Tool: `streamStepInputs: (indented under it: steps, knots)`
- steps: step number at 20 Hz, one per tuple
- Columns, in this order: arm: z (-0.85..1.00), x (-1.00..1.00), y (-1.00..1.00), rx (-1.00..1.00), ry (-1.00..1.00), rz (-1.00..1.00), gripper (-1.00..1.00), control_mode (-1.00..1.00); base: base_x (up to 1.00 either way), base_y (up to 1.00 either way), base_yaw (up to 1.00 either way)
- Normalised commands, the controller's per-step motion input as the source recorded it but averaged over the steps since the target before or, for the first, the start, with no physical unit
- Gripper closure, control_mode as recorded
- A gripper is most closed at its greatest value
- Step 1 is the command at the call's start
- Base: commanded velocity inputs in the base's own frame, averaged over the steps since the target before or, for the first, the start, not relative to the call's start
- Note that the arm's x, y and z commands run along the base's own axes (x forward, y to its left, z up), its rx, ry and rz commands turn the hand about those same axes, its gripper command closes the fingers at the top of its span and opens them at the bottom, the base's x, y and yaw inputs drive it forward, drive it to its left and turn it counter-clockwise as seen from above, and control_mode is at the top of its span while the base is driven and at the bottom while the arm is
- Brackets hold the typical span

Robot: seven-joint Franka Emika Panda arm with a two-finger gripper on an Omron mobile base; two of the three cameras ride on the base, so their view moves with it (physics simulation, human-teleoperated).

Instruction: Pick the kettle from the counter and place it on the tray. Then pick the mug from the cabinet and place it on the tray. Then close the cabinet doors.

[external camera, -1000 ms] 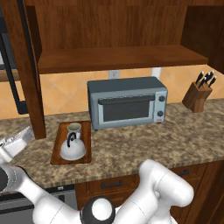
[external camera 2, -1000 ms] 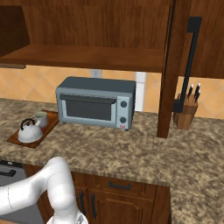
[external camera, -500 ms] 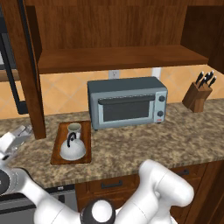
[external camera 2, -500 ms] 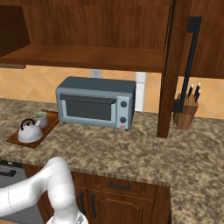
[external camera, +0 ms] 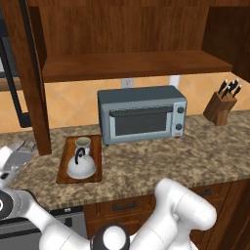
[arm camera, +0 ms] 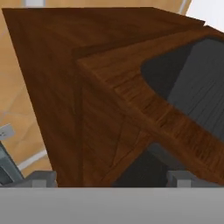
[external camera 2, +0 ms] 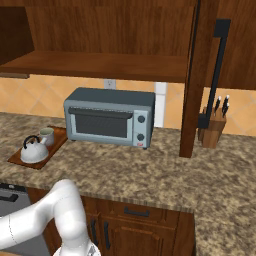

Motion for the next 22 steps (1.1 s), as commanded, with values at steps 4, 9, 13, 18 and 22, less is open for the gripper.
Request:
streamStepInputs:
  steps: [4,9,13,18,22]
  knots:
    - [0.02,0.08,0.14,-0.12,0.11,0.0,-1.0,-1.0,0.0,0.0,0.0]
    - [0.01,0.09,0.22,-0.12,0.07,0.04,-1.0,-1.0,0.0,0.0,0.0]
    - [0.29,-0.02,0.09,-0.05,0.0,0.02,-1.0,-1.0,0.0,0.0,0.0]
    - [0.47,-0.1,0.03,-0.03,0.0,0.0,-1.0,-1.0,0.0,0.0,0.0]
    - [0.45,-0.13,0.0,-0.03,-0.01,0.01,-1.0,-1.0,0.0,0.0,0.0]
